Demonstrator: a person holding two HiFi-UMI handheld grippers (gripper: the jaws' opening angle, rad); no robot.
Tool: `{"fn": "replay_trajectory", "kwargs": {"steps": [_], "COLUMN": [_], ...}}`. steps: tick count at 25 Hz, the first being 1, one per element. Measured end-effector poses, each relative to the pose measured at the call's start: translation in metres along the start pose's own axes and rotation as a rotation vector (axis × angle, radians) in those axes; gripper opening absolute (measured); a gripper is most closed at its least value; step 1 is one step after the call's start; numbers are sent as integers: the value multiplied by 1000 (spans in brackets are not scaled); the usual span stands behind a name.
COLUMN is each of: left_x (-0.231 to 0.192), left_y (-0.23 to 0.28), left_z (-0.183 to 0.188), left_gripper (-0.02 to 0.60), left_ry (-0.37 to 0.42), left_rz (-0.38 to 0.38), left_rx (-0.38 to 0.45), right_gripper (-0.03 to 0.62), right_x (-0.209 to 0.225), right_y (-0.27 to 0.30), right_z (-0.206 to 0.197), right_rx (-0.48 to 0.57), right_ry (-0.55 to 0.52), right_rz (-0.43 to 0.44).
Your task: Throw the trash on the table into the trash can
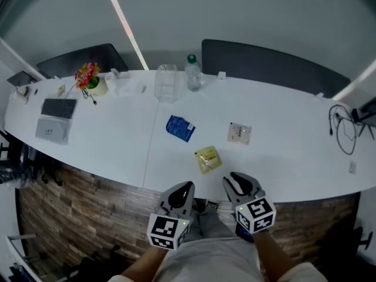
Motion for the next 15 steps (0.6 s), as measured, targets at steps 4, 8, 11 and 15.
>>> {"fn": "replay_trajectory", "kwargs": {"steps": [4, 8, 11, 15], "left_x": [-6, -10, -14, -20], "left_y": [11, 25, 35, 45], "left_z": [-7, -15, -21, -29], "left_gripper": [2, 2, 2, 2], "left_ry": [11, -1, -7, -25], "left_rz": [-2, 5, 17, 26], "left_rx": [-14, -27, -42, -63], "right_gripper": [138, 158, 170, 190], "right_x": [8, 16, 22, 28], "right_y": [16, 31, 42, 58], "right_z": [-8, -15, -20, -33], "right_rx": [-43, -68, -78, -109], "right_ry": [1, 8, 14, 19], "right_rz": [-4, -8, -12, -5]}}
Point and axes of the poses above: the fingertips, and each gripper's own axes: y forward along the fingers, x to its right, z out of its top, the point moved 7 cm from there along -y, backward along the fingers, and after that the axes turned 6 degrees about z, right-handed, at the moved point
